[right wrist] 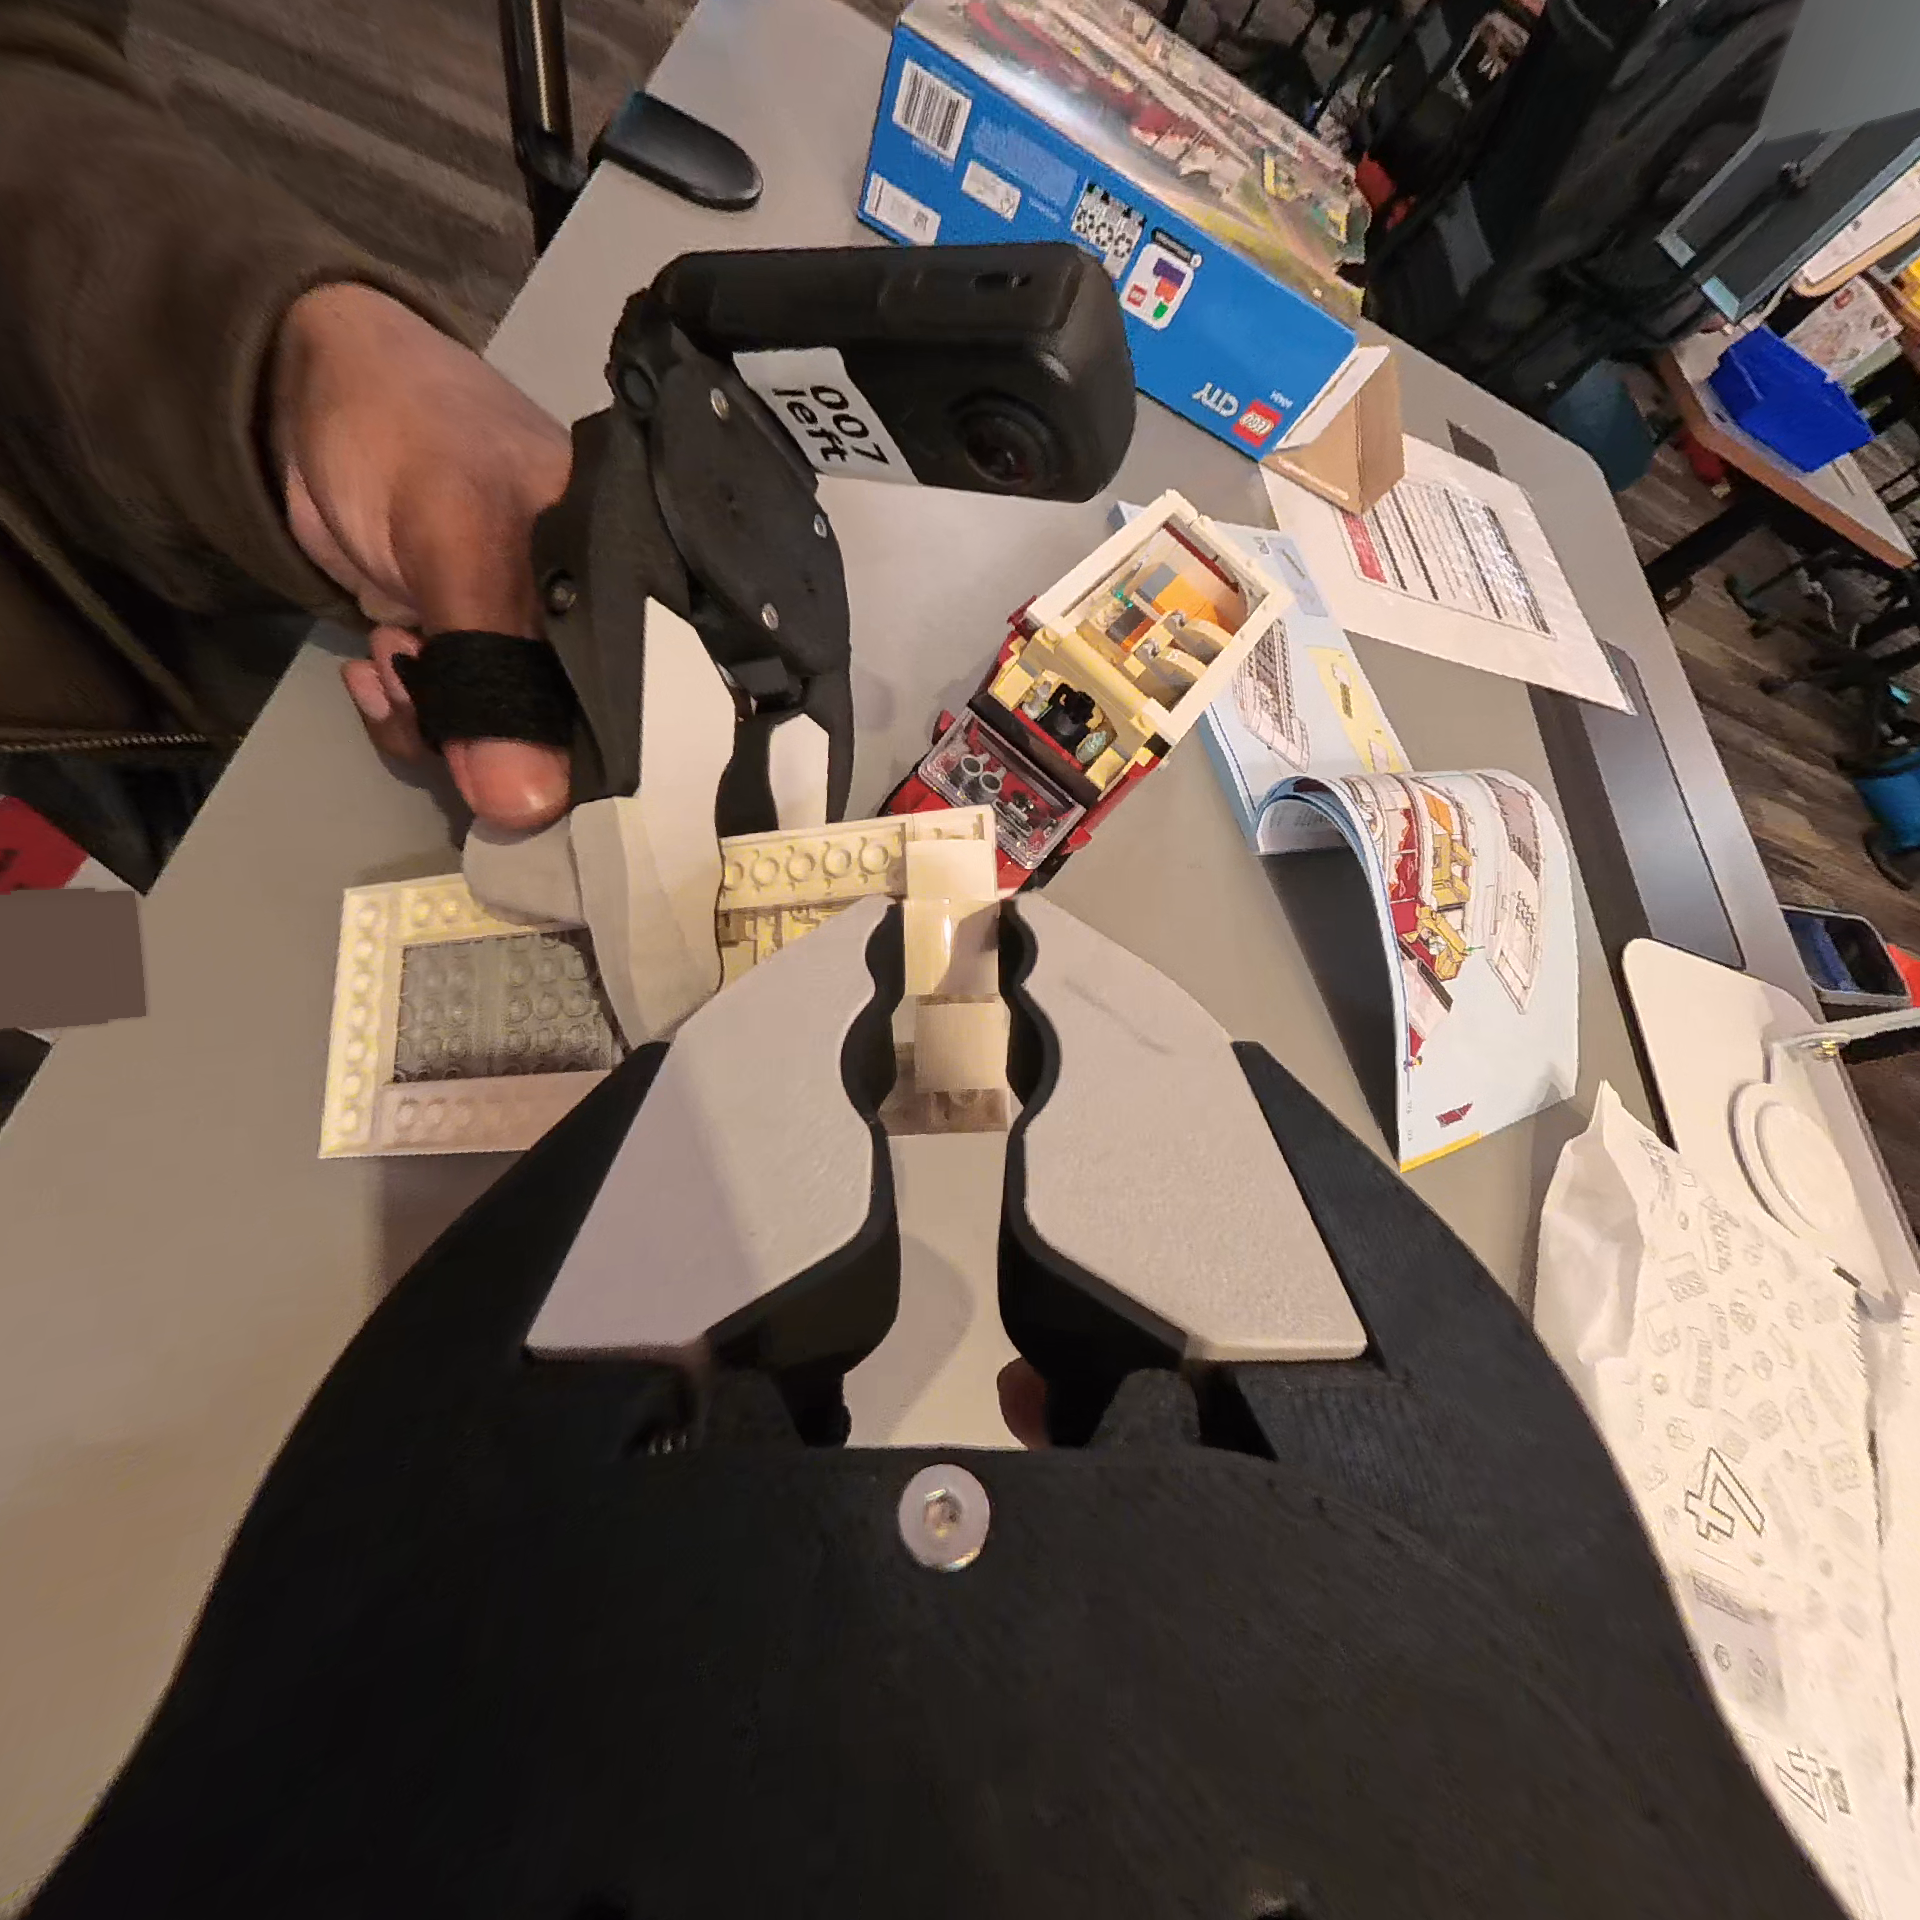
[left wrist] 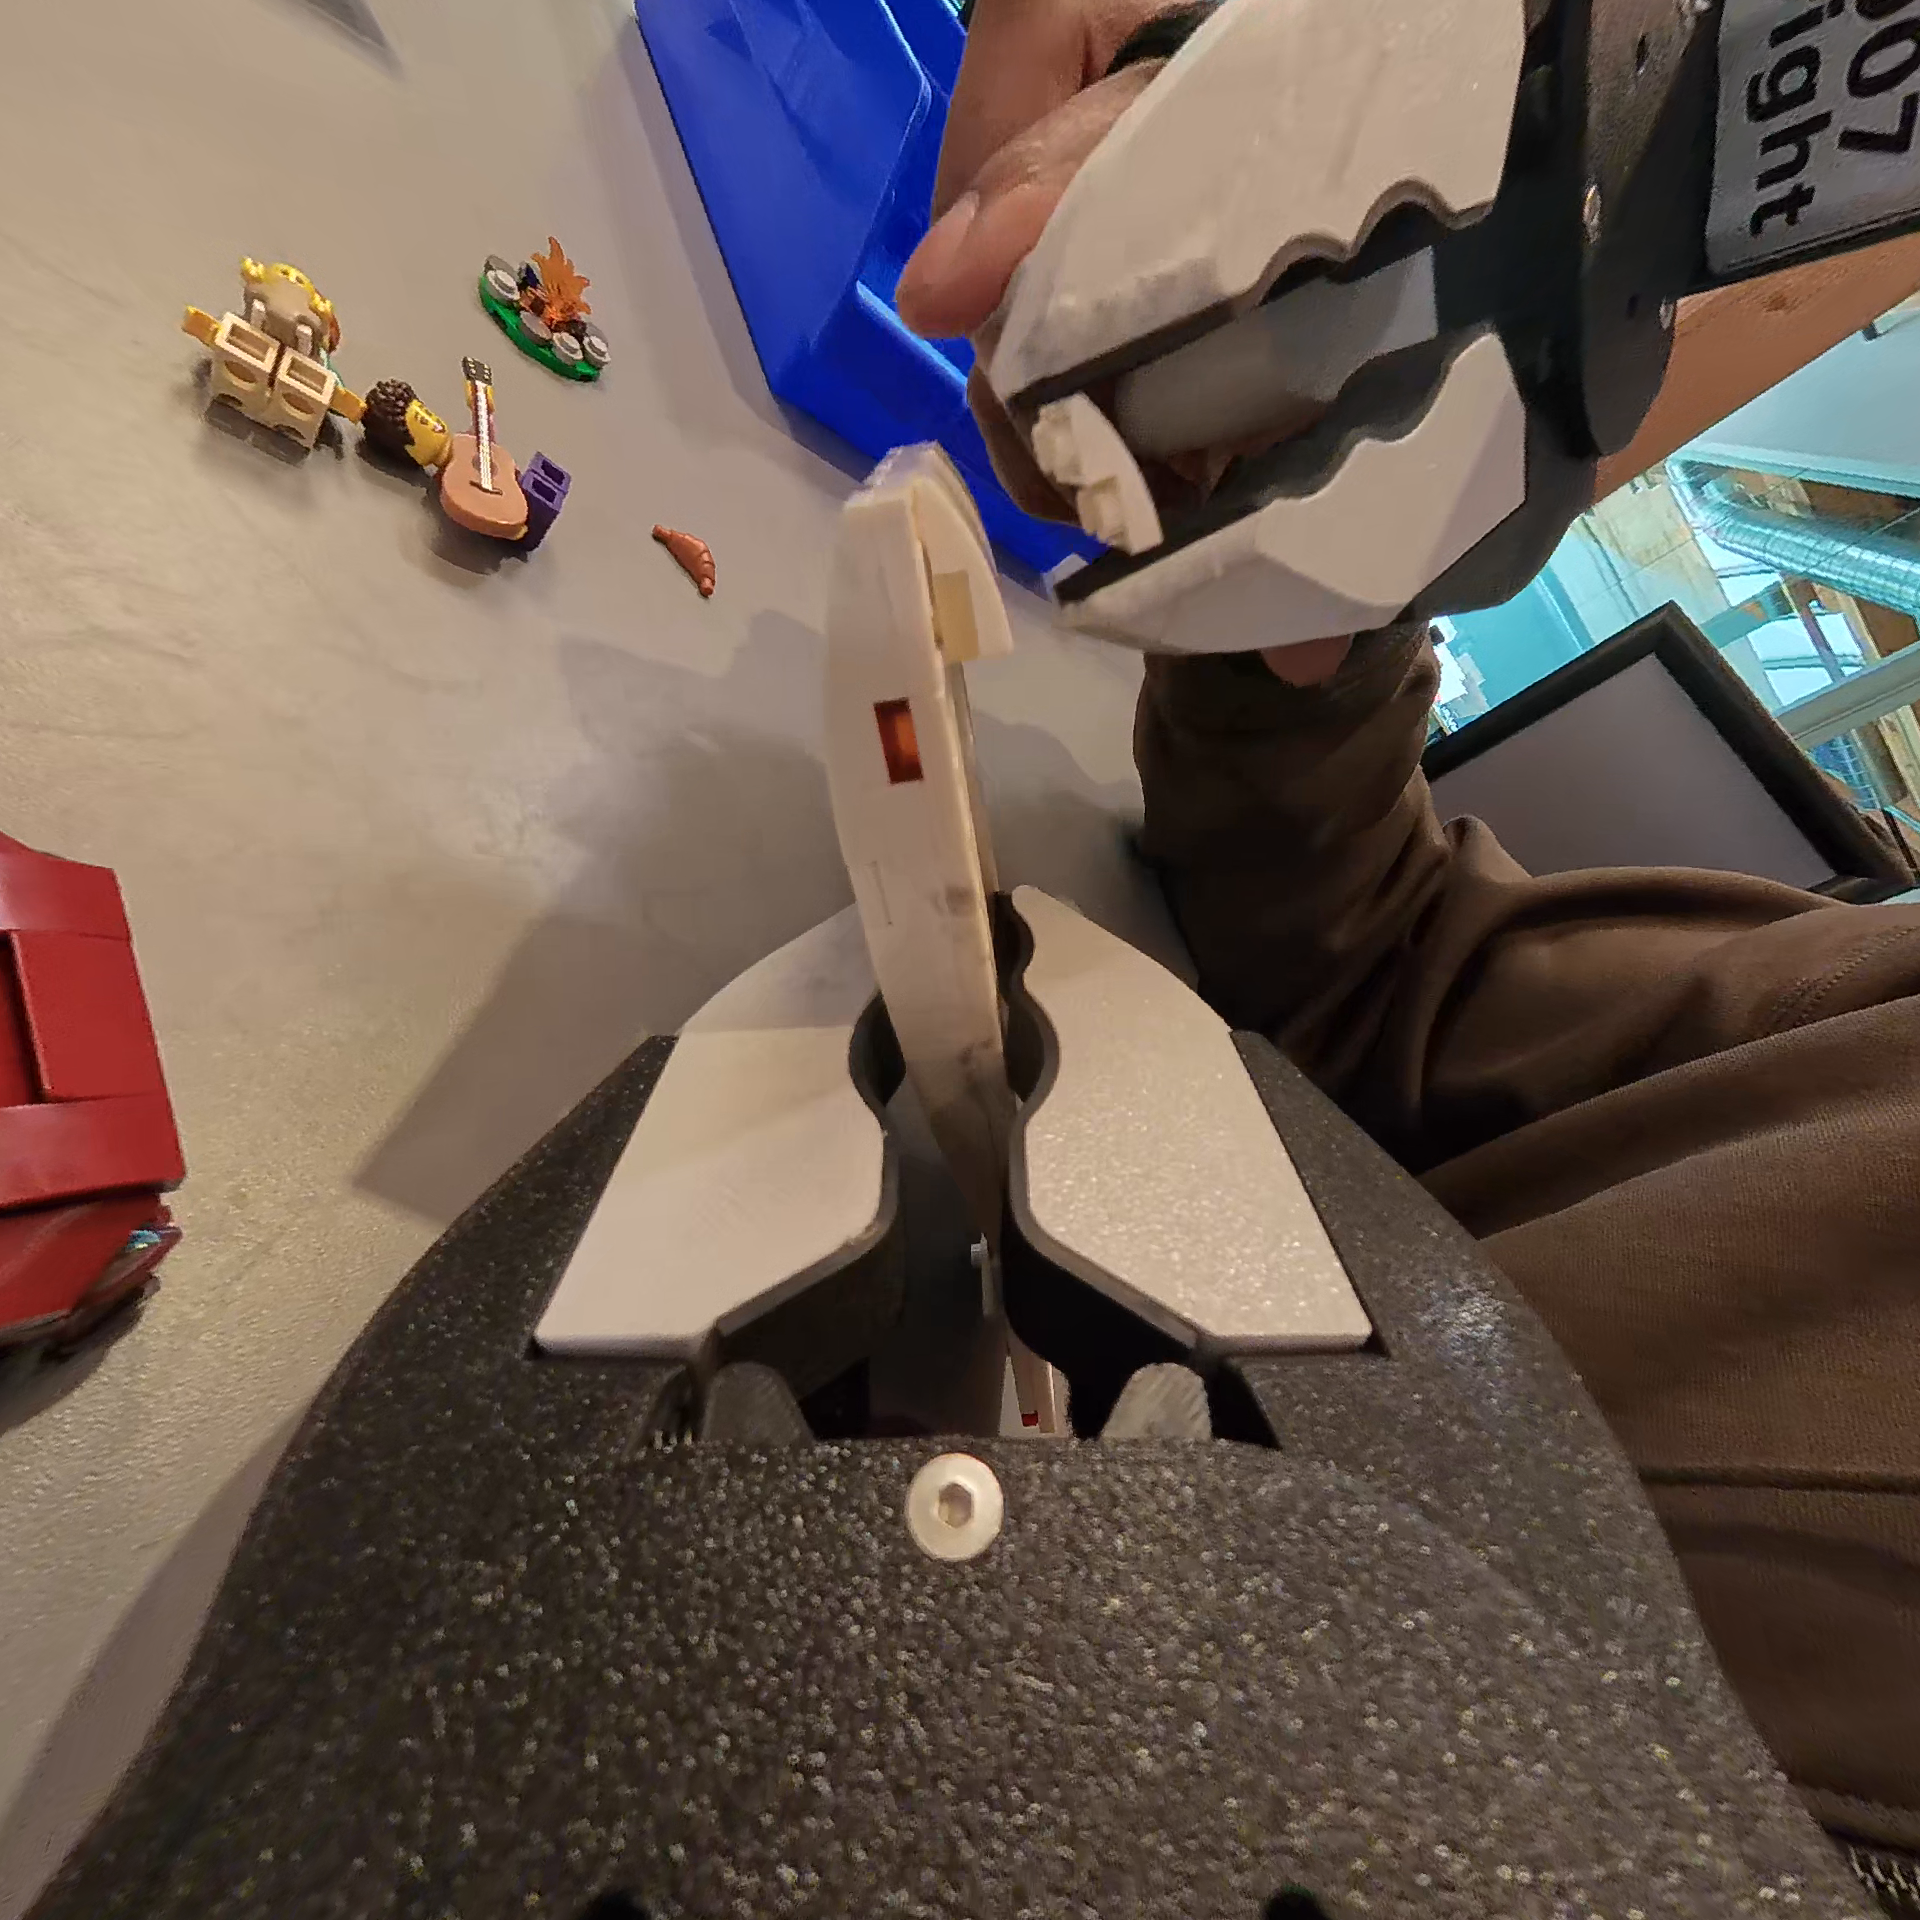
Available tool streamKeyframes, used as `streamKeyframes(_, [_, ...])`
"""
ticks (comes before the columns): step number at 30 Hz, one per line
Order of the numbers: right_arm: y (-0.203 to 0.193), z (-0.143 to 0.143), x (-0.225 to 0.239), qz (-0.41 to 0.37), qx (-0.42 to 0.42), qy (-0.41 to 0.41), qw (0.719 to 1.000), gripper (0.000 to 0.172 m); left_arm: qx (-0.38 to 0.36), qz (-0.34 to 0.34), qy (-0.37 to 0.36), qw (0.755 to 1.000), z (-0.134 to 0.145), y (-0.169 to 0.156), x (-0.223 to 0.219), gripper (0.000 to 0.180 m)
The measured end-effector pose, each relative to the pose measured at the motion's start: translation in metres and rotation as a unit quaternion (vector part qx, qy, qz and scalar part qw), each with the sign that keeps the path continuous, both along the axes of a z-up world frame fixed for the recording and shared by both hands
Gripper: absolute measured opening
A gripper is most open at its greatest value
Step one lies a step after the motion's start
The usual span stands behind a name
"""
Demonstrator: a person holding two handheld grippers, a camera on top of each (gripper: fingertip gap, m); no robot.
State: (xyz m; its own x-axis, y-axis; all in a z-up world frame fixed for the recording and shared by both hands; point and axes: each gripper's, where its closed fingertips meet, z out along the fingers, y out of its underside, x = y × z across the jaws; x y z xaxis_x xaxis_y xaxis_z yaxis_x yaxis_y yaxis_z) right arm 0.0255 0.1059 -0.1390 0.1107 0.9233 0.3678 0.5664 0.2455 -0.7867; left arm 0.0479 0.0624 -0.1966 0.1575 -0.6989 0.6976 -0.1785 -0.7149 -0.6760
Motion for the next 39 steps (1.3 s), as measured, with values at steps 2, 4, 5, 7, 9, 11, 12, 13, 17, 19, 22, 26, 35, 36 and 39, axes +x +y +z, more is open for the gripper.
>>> streamKeyframes(2, [0.002, 0.004, 0.004, -0.008, 0.009, 0.005, 1.000, 0.017, 0.000, 0.001, 0.000, 1.000, 0.000, 0.000, 0.000, 0.015])
streamKeyframes(4, [0.009, 0.009, 0.016, -0.037, 0.024, 0.005, 0.999, 0.017, 0.000, 0.001, -0.001, 1.000, 0.000, 0.000, 0.000, 0.015])
streamKeyframes(5, [0.015, 0.013, 0.028, -0.064, 0.035, 0.006, 0.997, 0.017, 0.000, 0.002, -0.002, 1.000, 0.000, 0.000, 0.000, 0.015])
streamKeyframes(7, [0.035, 0.020, 0.067, -0.155, 0.062, -0.004, 0.986, 0.017, 0.000, 0.003, -0.003, 1.000, 0.001, 0.001, -0.001, 0.015])
streamKeyframes(9, [0.057, 0.023, 0.131, -0.290, 0.072, -0.022, 0.954, 0.017, 0.001, 0.006, -0.007, 1.000, 0.002, 0.001, -0.002, 0.015])
streamKeyframes(11, [0.065, 0.016, 0.198, -0.417, 0.026, -0.024, 0.908, 0.017, 0.001, 0.009, -0.010, 1.000, 0.003, 0.002, -0.003, 0.015])
streamKeyframes(12, [0.064, 0.015, 0.227, -0.466, 0.009, -0.011, 0.885, 0.017, 0.001, 0.010, -0.011, 1.000, 0.003, 0.002, -0.003, 0.014])
streamKeyframes(13, [0.061, 0.013, 0.251, -0.505, -0.007, 0.007, 0.863, 0.017, 0.001, 0.010, -0.012, 1.000, 0.003, 0.002, -0.003, 0.014])
streamKeyframes(17, [0.049, -0.006, 0.317, -0.609, -0.067, 0.033, 0.789, 0.017, 0.001, 0.007, -0.011, 1.000, 0.003, 0.002, -0.003, 0.014])
streamKeyframes(19, [0.048, -0.019, 0.331, -0.634, -0.086, 0.033, 0.768, 0.017, 0.001, 0.006, -0.010, 1.000, 0.003, 0.001, -0.002, 0.014])
streamKeyframes(22, [0.049, -0.030, 0.336, -0.643, -0.087, 0.028, 0.760, 0.022, 0.001, 0.003, -0.008, 1.000, 0.002, 0.001, -0.001, 0.015])
streamKeyframes(26, [0.050, -0.022, 0.315, -0.623, -0.046, 0.025, 0.780, 0.025, 0.001, 0.001, -0.005, 1.000, 0.002, 0.000, -0.001, 0.015])
streamKeyframes(35, [0.027, 0.005, 0.113, -0.344, 0.048, -0.044, 0.937, 0.031, 0.005, -0.004, -0.002, 1.000, 0.001, -0.002, 0.000, 0.015])
streamKeyframes(36, [0.021, 0.005, 0.087, -0.306, 0.046, -0.048, 0.950, 0.032, 0.007, -0.004, -0.002, 1.000, 0.001, -0.002, 0.000, 0.015])
streamKeyframes(39, [0.005, 0.004, 0.026, -0.207, 0.046, -0.066, 0.975, 0.034, 0.011, -0.003, -0.003, 1.000, 0.002, -0.002, 0.000, 0.015])
